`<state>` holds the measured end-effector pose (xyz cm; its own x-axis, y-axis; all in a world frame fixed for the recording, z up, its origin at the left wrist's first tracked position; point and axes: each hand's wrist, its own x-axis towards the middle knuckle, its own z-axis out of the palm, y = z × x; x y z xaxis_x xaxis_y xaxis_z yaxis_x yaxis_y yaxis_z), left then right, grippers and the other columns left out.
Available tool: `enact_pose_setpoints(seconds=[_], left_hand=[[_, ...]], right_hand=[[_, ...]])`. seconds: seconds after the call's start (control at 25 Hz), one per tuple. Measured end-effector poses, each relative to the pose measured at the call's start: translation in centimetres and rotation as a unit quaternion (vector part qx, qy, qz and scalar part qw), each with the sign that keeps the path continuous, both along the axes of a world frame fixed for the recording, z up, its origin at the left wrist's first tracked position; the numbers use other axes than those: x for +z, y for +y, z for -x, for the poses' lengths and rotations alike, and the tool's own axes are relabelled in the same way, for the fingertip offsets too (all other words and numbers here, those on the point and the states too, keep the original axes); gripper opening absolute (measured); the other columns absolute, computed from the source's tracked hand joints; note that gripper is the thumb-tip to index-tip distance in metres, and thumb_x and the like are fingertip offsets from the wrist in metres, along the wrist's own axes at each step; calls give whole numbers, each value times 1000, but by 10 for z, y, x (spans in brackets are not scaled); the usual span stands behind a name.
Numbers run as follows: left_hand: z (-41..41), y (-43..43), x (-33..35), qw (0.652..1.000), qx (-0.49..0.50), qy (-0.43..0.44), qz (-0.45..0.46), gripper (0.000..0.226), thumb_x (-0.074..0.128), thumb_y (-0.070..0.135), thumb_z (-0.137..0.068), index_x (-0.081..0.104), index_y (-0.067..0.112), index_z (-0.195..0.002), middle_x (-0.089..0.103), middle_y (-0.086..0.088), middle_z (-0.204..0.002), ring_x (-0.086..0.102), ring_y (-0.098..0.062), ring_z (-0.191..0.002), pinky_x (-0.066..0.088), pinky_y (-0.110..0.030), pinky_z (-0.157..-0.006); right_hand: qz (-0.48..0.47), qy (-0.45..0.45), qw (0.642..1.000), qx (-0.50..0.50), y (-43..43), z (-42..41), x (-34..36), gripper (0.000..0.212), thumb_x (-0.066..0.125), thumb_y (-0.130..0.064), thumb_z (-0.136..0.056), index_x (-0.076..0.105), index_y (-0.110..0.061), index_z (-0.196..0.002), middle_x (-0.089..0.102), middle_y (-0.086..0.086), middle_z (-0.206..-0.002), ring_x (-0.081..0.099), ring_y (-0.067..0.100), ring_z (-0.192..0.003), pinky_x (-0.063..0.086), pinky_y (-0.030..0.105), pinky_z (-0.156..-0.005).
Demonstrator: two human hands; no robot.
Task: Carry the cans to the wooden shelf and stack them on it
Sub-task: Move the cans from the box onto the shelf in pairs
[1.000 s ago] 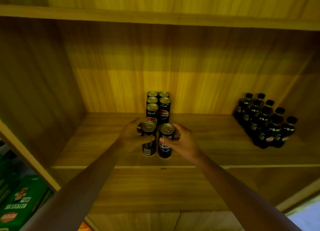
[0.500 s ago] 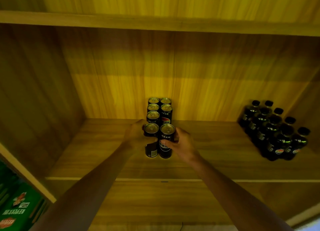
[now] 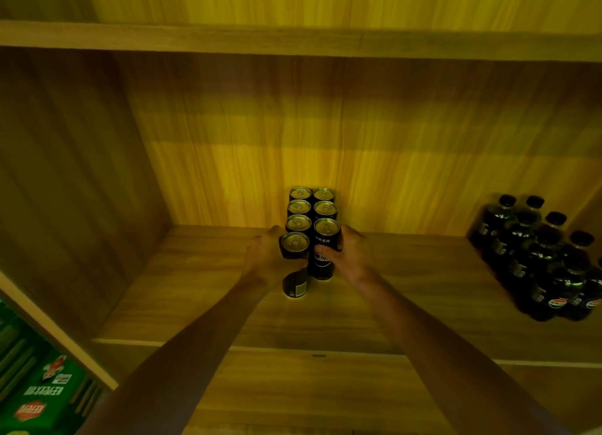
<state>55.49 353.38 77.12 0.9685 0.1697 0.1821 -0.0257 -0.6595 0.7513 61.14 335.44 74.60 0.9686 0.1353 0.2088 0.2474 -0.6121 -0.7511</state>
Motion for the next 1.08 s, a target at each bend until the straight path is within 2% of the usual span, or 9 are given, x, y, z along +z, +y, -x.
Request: enact_pose_setpoints(seconds=[0.2,0.6,0.72,0.8,0.84,0.96,1.08], left_hand=[[1,1,-1,1000,-1,2,1,59,89,29,-63,62,15,-113,69,1,-107,65,-19,-96,56,-41,-82],[2,2,-1,1000,-8,0,2,60,90,28,-63,61,15,-114,64,6,-100,60,-14,-88,49,-26,-71],[-1,3,1,1000,-12,12,-11,63,90,32,-61,60,17,-114,67,4,-102,63,-15,-90,50,-27,-71],[-1,6,5,997,-21,26,-70,67,87,42,-62,57,20,-117,68,2,-111,63,-16,-94,53,-32,-75],[1,7,6,990,-22,28,-134,71,83,52,-64,53,22,-121,67,0,-116,62,-18,-99,54,-36,-78],[16,11,12,947,-42,12,-319,83,65,68,-76,39,23,-141,57,-5,-133,55,-26,-119,49,-43,-91],[40,17,17,923,-59,-1,-380,83,54,68,-84,32,23,-149,51,-8,-141,49,-28,-127,44,-44,-94]], right_hand=[[-1,1,1000,-7,4,-7,0,60,80,-29,-81,55,-8,-132,64,11,-130,62,26,-118,53,40,-98],[16,-1,1000,-3,4,-6,1,61,80,-31,-82,55,-8,-132,65,11,-128,62,26,-116,54,42,-96],[22,8,1000,14,3,-4,7,61,79,-32,-84,54,-9,-134,63,12,-132,60,26,-121,52,42,-99],[54,6,998,20,0,1,14,64,73,-39,-88,49,-11,-140,58,12,-137,57,27,-125,51,40,-100],[84,-1,996,21,-2,5,17,67,68,-44,-90,44,-12,-144,55,13,-139,54,28,-127,50,38,-100],[197,-32,980,24,-16,26,27,72,52,-55,-96,32,-13,-151,47,13,-147,48,29,-132,47,38,-101],[298,-48,952,50,-32,54,34,76,43,-59,-98,24,-11,-154,36,12,-156,40,29,-139,42,43,-106]])
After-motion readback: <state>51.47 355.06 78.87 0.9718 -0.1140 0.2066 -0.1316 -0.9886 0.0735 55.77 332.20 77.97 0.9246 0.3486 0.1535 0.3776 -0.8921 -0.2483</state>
